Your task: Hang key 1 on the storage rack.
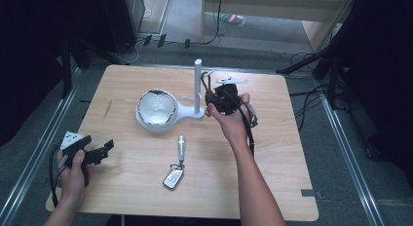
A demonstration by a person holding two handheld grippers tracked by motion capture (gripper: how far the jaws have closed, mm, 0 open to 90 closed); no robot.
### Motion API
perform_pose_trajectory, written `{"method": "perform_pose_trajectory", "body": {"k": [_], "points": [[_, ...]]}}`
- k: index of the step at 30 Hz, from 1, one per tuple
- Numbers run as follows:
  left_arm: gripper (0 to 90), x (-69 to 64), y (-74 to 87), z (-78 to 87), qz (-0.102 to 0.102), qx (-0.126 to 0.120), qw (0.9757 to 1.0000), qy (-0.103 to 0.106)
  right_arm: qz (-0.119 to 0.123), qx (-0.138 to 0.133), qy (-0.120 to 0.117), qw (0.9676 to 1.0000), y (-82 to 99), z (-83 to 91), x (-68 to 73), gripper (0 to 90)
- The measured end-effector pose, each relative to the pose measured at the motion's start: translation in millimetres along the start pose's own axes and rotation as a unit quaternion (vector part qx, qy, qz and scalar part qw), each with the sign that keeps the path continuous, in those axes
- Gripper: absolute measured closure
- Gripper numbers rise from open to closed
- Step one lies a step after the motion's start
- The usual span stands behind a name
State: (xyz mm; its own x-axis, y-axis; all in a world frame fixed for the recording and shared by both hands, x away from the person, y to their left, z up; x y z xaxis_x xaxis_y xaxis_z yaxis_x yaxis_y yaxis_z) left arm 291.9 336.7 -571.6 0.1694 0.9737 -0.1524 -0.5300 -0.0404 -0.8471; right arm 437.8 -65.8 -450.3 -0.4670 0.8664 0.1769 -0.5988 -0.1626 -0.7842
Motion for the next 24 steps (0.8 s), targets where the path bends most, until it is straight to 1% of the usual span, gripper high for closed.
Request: {"method": "perform_pose_trajectory", "body": {"k": [3, 7, 10, 12, 14, 16, 18, 19, 21, 23, 24], "points": [[8.0, -0.1, 0.1, 0.1, 0.0, 0.001, 1.0, 0.0, -0.001, 0.005, -0.006, 1.0, 0.2, -2.1, 1.1, 69.2], [8.0, -0.1, 0.1, 0.1, -0.001, 0.001, 1.0, 0.0, 0.002, 0.007, -0.006, 1.0, 0.5, -3.3, 2.3, 68.4], [8.0, -0.2, 0.1, 0.0, -0.001, 0.0, 1.0, 0.0, 0.01, 0.015, -0.008, 0.9998, 2.2, -5.9, 2.9, 62.0], [8.0, -0.1, 0.1, 0.0, -0.001, 0.0, 1.0, 0.0, 0.014, 0.016, -0.004, 0.9998, 2.8, -6.3, 3.6, 60.5], [8.0, -0.1, 0.1, 0.0, 0.0, 0.001, 1.0, 0.0, 0.023, 0.017, 0.008, 0.9995, 3.2, -5.2, 4.2, 58.8], [8.0, 0.0, -0.1, -0.1, -0.001, 0.0, 1.0, 0.0, 0.024, 0.018, 0.014, 0.9995, 3.2, -1.4, 4.2, 56.0], [8.0, 0.0, -0.1, -0.1, 0.0, 0.0, 1.0, 0.0, 0.024, 0.017, 0.016, 0.9994, 3.3, -0.3, 4.0, 55.6], [8.0, 0.0, 0.0, 0.1, -0.001, 0.0, 1.0, 0.0, 0.03, 0.02, 0.025, 0.999, 3.9, 3.2, 3.9, 54.4], [8.1, 0.0, 0.0, 0.1, -0.002, 0.0, 1.0, 0.0, 0.036, 0.026, 0.034, 0.9984, 4.7, 6.4, 4.2, 53.5], [8.0, -0.2, 0.0, 0.0, -0.001, 0.0, 1.0, 0.0, 0.047, 0.03, 0.05, 0.9972, 5.9, 11.4, 4.7, 52.8], [8.0, -0.2, 0.0, -0.1, -0.001, -0.001, 1.0, 0.0, 0.051, 0.031, 0.054, 0.9968, 6.4, 13.8, 4.9, 51.7]]}}
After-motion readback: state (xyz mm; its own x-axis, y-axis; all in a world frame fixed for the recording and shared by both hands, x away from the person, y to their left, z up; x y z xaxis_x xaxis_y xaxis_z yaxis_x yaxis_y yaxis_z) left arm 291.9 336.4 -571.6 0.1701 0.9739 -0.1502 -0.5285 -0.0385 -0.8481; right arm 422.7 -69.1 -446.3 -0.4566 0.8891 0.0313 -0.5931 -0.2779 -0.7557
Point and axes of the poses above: each handheld gripper's, and its own axes: z roughly backward along the jaws, y roughly out of its underside, x roughly to its left, the point moved 4 cm from there along -z, roughly forward along the jaws, and after that the axes turned 2 degrees about -z, right-handed, at the moved point
